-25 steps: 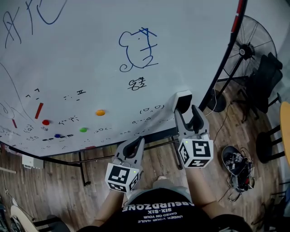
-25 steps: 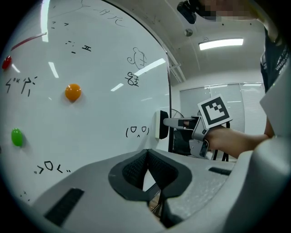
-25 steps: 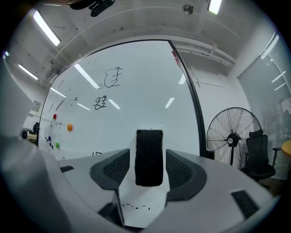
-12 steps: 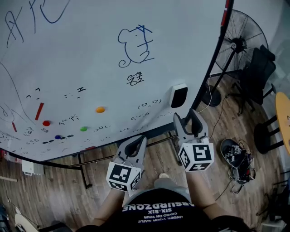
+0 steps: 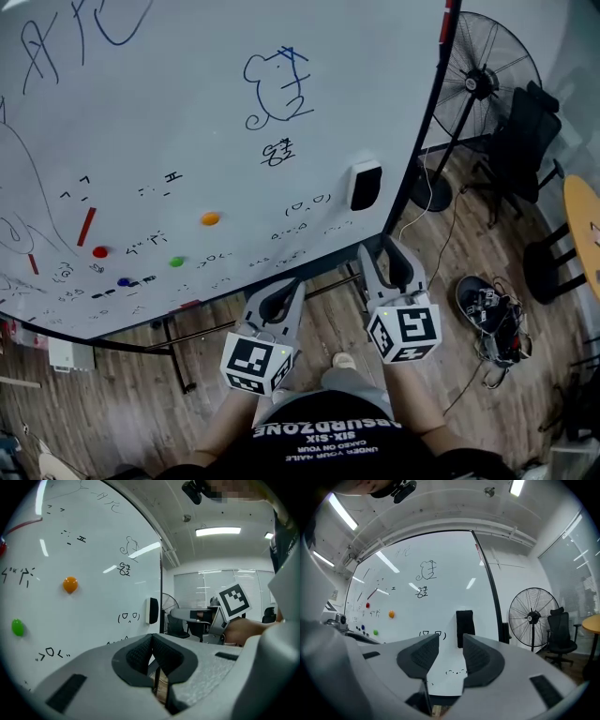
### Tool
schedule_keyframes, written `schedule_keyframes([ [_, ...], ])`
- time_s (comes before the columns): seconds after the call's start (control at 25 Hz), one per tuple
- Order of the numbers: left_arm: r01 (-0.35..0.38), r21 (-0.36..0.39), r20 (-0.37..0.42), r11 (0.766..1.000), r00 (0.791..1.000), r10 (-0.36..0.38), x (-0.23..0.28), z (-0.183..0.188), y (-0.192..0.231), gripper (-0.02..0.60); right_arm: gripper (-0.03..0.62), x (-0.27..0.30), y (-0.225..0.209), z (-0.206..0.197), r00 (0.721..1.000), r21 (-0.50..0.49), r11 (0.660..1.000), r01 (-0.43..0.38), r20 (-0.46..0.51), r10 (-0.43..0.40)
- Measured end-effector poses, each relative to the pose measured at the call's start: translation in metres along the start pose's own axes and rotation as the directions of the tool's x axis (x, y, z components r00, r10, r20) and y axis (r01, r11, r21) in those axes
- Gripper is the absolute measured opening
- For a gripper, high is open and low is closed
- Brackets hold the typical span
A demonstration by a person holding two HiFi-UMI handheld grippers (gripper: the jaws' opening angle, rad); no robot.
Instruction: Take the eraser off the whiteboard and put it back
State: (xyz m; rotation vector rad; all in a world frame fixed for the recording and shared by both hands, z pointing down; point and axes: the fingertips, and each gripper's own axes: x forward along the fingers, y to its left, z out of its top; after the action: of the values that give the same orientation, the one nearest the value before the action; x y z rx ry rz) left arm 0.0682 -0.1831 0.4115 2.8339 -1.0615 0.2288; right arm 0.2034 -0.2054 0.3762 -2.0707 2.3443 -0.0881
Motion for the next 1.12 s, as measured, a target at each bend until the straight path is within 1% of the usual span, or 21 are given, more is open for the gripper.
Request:
schedule_keyframes([
  [0.24,0.023,0.005,-0.006,1.0,1.0,-0.023,-0.01,-0.001,-0.008,0.006,0.059,-0.019,0.011,-0.006,1.0,0.015,1.0,0.002,-0.004,-0.002],
  [0.28,0.027,0.007,-0.007,1.0,1.0,-0.027,-0.012,-0.001,-0.01,0.008,0.032,-0.022,0.014,-0.008,1.0,0.016,1.0,-0.001,-0.007,0.001],
  [0.4,0.039,0.01,-0.008,0.999,0.999,-0.039,-0.015,-0.002,-0.015,0.006,0.008,-0.031,0.02,-0.013,1.0,0.022,1.0,-0.014,-0.016,0.015],
  [0.68,0.081,0.008,-0.011,0.997,0.997,-0.081,-0.021,-0.004,-0.031,0.006,-0.002,-0.049,0.039,-0.034,0.995,0.103,0.992,-0.069,-0.065,0.076],
  [0.84,0.097,0.004,-0.015,0.995,0.995,-0.097,-0.025,-0.007,-0.038,0.006,-0.002,-0.058,0.047,-0.042,0.992,0.097,0.992,-0.076,-0.095,0.086],
  [1.12,0.127,-0.011,-0.024,0.992,0.992,-0.127,-0.03,-0.015,-0.05,0.008,-0.002,-0.074,0.052,-0.045,0.991,0.085,0.994,-0.066,-0.108,0.076],
])
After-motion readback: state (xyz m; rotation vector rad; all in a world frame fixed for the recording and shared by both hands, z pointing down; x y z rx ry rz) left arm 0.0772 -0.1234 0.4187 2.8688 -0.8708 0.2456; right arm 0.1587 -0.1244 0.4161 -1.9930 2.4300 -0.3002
